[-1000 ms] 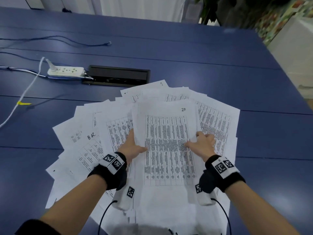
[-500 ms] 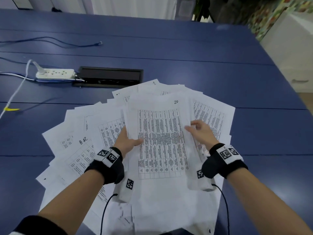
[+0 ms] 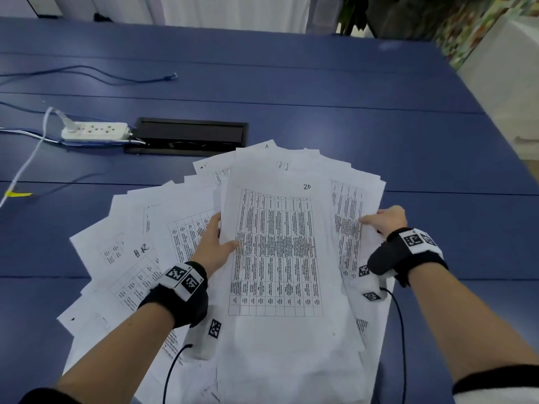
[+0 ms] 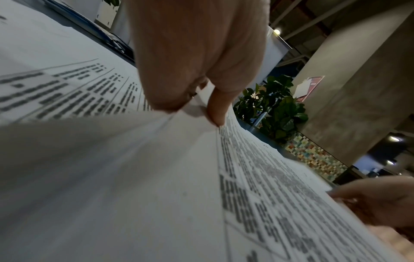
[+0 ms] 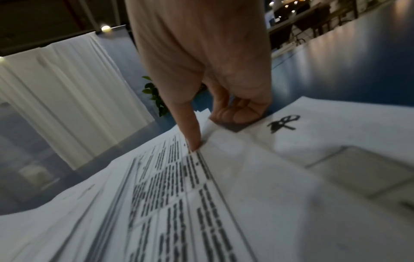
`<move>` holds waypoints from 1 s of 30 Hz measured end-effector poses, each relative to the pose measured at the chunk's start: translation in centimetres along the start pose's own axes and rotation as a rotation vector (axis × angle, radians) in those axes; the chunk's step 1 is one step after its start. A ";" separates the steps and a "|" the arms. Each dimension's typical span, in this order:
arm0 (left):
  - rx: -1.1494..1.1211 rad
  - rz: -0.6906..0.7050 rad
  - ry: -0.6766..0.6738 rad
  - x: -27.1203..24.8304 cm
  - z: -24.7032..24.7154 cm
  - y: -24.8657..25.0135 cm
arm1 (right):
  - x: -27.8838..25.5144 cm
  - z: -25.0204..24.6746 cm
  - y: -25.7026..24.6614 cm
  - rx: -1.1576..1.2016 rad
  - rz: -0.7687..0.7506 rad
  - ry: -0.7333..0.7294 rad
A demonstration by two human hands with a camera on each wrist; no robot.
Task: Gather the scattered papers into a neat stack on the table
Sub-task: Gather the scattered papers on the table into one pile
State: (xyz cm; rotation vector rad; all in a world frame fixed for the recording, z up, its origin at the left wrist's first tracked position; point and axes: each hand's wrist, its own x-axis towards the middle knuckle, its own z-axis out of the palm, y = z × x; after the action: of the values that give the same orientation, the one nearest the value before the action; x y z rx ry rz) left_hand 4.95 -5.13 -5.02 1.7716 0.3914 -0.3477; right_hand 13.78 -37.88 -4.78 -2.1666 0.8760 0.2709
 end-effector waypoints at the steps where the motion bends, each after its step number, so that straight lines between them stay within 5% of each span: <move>1: 0.014 0.000 -0.009 0.1 0.0 0.0 | 0.8 0.4 0.0 -0.007 -0.019 -0.024; 10: -0.054 -0.043 -0.003 1.2 0.3 0.8 | -3.2 5.3 -4.1 0.027 -0.192 -0.321; 13: -0.046 -0.074 0.038 1.3 -0.4 0.3 | -1.9 4.1 -2.9 0.065 -0.213 -0.084; 16: -0.065 -0.102 0.074 1.4 -0.5 0.0 | 0.0 2.2 -1.8 -0.178 -0.082 0.098; 25: -0.137 -0.122 0.030 2.4 -0.4 0.9 | 2.2 2.0 -2.7 0.030 -0.037 0.029; 30: -0.143 -0.107 -0.025 2.5 -0.1 1.4 | 2.5 3.3 -3.1 -0.085 -0.079 -0.095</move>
State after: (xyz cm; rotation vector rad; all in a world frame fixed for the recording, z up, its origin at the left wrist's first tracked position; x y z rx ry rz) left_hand 7.83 -5.19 -4.86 1.6094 0.4827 -0.4069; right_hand 17.95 -35.32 -6.33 -2.2412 0.7359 0.3743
